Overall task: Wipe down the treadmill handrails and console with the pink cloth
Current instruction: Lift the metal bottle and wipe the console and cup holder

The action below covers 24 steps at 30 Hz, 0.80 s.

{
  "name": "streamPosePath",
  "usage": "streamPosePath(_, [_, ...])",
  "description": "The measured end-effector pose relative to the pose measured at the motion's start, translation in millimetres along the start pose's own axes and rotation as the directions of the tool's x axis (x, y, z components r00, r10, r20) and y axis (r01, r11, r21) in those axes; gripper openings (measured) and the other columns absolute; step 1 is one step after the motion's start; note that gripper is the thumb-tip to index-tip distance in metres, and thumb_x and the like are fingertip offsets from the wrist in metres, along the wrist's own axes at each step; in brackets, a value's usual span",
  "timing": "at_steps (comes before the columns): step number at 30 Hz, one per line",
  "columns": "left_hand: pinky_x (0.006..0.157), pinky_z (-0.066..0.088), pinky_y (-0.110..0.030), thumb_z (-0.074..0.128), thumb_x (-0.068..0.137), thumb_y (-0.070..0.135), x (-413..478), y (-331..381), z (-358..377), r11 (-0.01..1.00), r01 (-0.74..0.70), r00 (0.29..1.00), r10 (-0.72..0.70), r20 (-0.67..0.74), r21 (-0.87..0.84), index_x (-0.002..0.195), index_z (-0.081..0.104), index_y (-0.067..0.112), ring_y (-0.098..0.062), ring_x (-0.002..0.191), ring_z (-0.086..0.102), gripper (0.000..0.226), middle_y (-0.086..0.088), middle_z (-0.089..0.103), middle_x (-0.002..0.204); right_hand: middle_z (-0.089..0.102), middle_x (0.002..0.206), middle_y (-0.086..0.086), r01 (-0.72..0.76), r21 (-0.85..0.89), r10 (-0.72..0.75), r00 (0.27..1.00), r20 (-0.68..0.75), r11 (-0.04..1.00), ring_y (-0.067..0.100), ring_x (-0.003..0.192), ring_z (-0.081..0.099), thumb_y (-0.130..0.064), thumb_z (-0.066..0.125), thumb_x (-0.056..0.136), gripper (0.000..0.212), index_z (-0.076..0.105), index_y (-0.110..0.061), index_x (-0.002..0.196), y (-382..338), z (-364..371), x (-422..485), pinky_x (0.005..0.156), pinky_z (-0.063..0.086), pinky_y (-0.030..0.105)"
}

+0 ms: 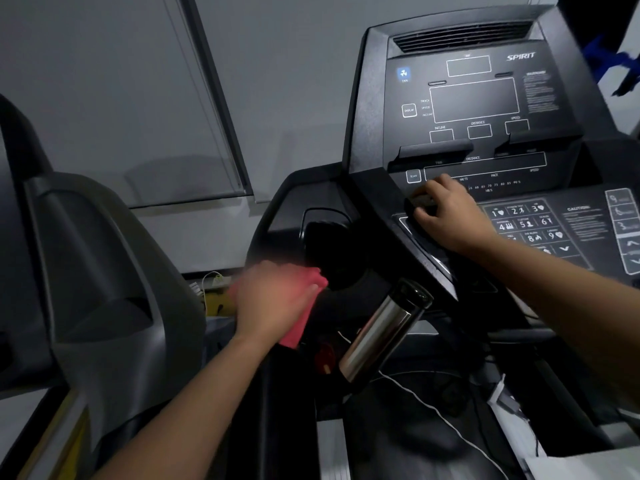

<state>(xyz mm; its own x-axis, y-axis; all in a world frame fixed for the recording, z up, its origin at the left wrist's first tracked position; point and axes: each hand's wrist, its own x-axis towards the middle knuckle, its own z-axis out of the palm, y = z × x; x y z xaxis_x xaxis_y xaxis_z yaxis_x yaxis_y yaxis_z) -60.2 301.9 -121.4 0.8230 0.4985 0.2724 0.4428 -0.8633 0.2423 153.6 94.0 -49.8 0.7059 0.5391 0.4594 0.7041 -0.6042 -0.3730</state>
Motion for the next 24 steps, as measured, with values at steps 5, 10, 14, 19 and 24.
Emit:
streamPosePath(5, [0.096,0.037,-0.046,0.049,0.085,0.066,27.9,-1.0,-0.2,0.985,0.172,0.985,-0.172,-0.002,0.016,0.121,0.054,0.031,-0.027,0.115,0.04,0.051,-0.003,0.046,0.119,0.056,0.095,0.019,0.252,-0.041,-0.253,0.967,-0.033,0.967,0.039,0.088,0.051,-0.024,0.041,0.076,0.036,0.065,-0.004,0.094,-29.8,5.4,26.6,0.079,0.041,0.04])
streamPosePath(10, [0.096,0.035,-0.046,0.048,0.085,0.066,65.3,7.6,10.0,0.967,0.234,0.972,-0.233,-0.019,0.097,0.125,0.049,0.027,-0.031,0.117,0.039,0.057,-0.008,0.044,0.125,0.05,0.115,0.018,0.225,0.007,-0.225,0.974,0.013,0.974,0.036,0.108,0.042,-0.018,0.054,0.082,0.029,0.06,-0.006,0.108,-55.5,33.6,61.1,0.097,0.035,0.041])
streamPosePath(14, [0.094,0.036,-0.045,0.047,0.084,0.066,98.8,13.1,17.5,0.955,0.288,0.956,-0.283,-0.073,0.068,0.123,0.051,0.023,-0.031,0.116,0.039,0.058,-0.009,0.044,0.124,0.045,0.119,0.014,0.143,0.02,-0.143,0.99,-0.013,0.989,0.032,0.113,0.038,-0.026,0.055,0.086,0.031,0.056,-0.01,0.113,-54.0,43.6,66.3,0.098,0.029,0.038])
streamPosePath(19, [0.093,0.037,-0.045,0.051,0.082,0.069,116.3,17.5,20.5,0.961,0.274,0.952,-0.266,-0.148,0.033,0.12,0.052,0.021,-0.031,0.115,0.04,0.062,-0.01,0.045,0.122,0.046,0.116,0.013,0.095,0.036,-0.093,0.994,-0.057,0.995,0.032,0.111,0.038,-0.028,0.053,0.087,0.028,0.055,-0.009,0.108,-51.3,46.4,69.2,0.095,0.03,0.038])
streamPosePath(24, [0.097,0.033,-0.045,0.054,0.088,0.056,106.2,19.5,16.3,0.965,0.252,0.967,-0.249,-0.051,0.065,0.127,0.047,0.022,-0.032,0.12,0.038,0.052,-0.01,0.043,0.129,0.046,0.118,0.012,0.097,0.037,-0.095,0.994,-0.048,0.995,0.031,0.112,0.038,-0.027,0.052,0.086,0.028,0.055,-0.011,0.109,-51.8,45.2,69.2,0.094,0.031,0.038])
